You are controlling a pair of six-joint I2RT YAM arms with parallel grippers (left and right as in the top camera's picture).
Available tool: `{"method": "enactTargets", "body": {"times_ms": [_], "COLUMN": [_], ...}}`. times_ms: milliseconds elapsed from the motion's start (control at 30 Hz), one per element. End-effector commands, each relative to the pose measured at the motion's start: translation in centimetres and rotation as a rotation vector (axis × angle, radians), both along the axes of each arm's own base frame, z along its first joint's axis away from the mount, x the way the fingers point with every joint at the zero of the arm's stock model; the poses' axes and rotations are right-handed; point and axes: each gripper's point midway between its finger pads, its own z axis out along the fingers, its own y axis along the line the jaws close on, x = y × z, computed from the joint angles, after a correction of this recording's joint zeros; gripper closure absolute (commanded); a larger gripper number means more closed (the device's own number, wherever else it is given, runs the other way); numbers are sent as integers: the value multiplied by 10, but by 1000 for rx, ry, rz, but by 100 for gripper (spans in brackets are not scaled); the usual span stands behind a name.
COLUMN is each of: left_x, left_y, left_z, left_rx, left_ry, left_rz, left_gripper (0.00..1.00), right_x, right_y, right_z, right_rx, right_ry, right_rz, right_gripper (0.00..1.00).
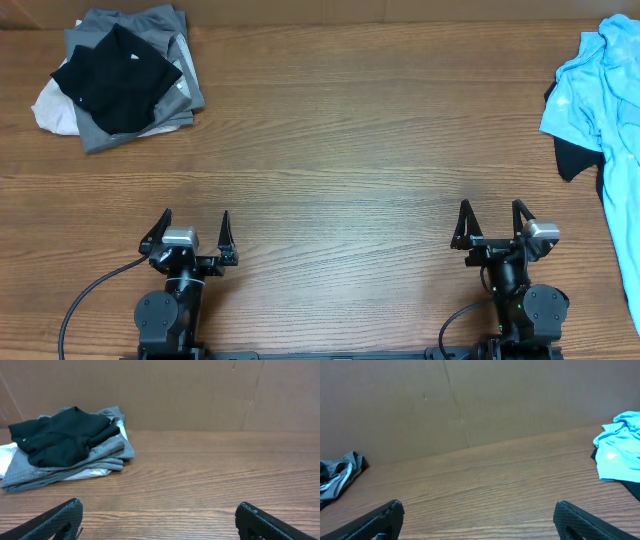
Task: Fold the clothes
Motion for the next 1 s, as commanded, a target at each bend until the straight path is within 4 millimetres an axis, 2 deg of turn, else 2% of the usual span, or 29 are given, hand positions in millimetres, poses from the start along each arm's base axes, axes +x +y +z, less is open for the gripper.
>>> {"method": "enactTargets", "body": {"times_ms": [0, 133, 200, 267, 333, 367, 567, 667, 733, 867, 967], "left_x": [0, 0, 0, 0, 0, 0, 0, 0, 0, 0, 0], "left_y": [-1, -1, -1, -1, -1, -1, -1, -1, -1, -1, -1], "left_z": [0, 0, 0, 0, 0, 0, 0, 0, 0, 0, 0], "left_rx": [25, 25, 25, 25, 25, 25, 25, 25, 25, 25, 25], "left_ry": [-5, -5, -5, -5, -5, -5, -5, -5, -5, -5, -5], "left_rz": [-7, -7, -7, -7, -7, -7, -7, -7, -7, -7, -7], "left_gripper": [0, 0, 0, 0, 0, 0, 1, 0, 0, 0, 0], "right_x": [0, 0, -1, -6, -16, -20, -23, -33, -43, -45, -40], "right_y": [-2, -2, 7, 33, 61, 68, 73, 81, 81, 54, 39], "right_z": [-2, -1, 9, 20, 19, 19, 27, 57, 86, 134, 162], "right_rx": [-5, -3, 49, 210, 355, 386, 654, 640, 592, 608, 508], "right_ry": [-5, -6, -44, -60, 4, 22, 76, -25, -153, -313, -339], "right_rz": [-9, -8, 42, 203, 376, 419, 460, 553, 595, 459, 332], "right_gripper": [0, 0, 0, 0, 0, 0, 0, 0, 0, 0, 0]}}
